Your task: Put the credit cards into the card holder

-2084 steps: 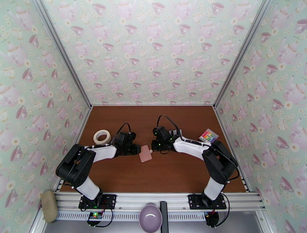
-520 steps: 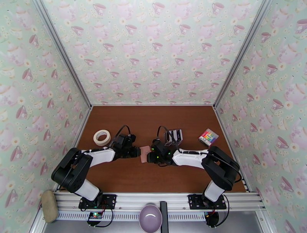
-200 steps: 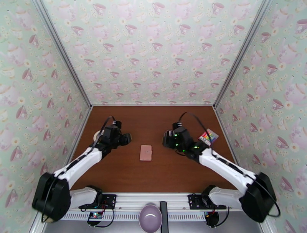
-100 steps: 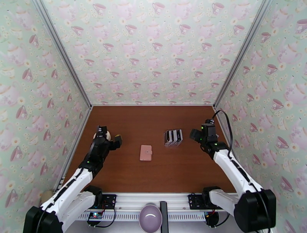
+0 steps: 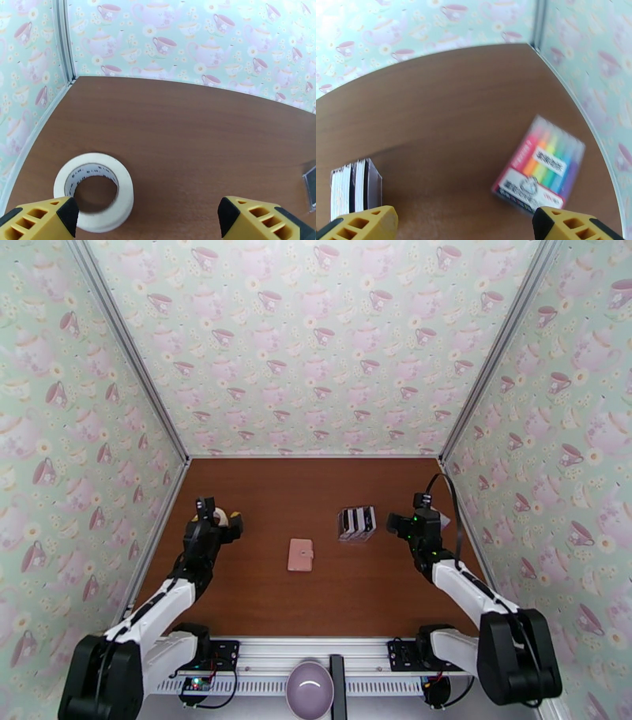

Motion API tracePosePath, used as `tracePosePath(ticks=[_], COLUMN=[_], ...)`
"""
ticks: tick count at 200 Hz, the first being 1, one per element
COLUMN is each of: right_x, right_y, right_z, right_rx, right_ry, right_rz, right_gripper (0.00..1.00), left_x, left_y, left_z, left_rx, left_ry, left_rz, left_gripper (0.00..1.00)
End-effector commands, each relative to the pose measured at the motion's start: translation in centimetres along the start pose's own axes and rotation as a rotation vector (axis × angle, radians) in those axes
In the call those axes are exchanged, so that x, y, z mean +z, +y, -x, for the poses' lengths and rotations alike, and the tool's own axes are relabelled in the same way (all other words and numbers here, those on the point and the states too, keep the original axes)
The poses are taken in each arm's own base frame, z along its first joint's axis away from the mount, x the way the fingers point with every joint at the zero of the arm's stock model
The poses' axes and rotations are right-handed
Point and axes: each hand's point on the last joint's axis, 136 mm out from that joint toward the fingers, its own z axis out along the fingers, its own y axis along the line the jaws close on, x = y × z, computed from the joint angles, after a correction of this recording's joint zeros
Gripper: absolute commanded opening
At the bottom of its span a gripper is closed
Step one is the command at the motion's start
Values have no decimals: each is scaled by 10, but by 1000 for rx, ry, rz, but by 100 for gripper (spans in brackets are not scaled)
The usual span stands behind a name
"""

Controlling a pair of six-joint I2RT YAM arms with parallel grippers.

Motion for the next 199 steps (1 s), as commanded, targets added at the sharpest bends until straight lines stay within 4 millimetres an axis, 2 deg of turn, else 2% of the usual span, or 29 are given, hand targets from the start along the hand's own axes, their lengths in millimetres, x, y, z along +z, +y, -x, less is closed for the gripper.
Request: tracePosePath(ticks=[1,6,27,47,75,90,121,134,155,179,199], right_x=[10,12,14,15,16,17,16,19,30,36,36], right_y=[5,5,5,6,7,6,9,8,3,15,14], right_z=[3,2,6,11,19,25,31,31,17,15,14], right_rx=[-29,-31,-47,-61,-77,-88,-97,-66,-37,-73,-73], right_ry=[-61,-66,-90,-118,-178,-207,-263,-288,-298,-271,-269], right_rz=[29,29,27,27,34,25,61,93,106,163,163], right_gripper=[96,96,96,96,96,96,97,97,97,97,97], left_x=[13,16,25,32,38,49,55,54,55,56,55], left_y=[-2,0,-1,9,13,21,6,7,8,8,7], left_z=[-10,-13,-7,-6,-4,-9,-15,-14,-16,-24,-24], left_rx=[27,28,28,15,27,-12,35,32,40,63,63], left_ry=[-24,-24,-41,-35,-58,-69,-24,-40,-36,-46,-44], left_rz=[-35,-35,-67,-37,-49,-63,-128,-125,-102,-61,-64], left_gripper=[100,100,100,100,100,100,100,100,100,100,100])
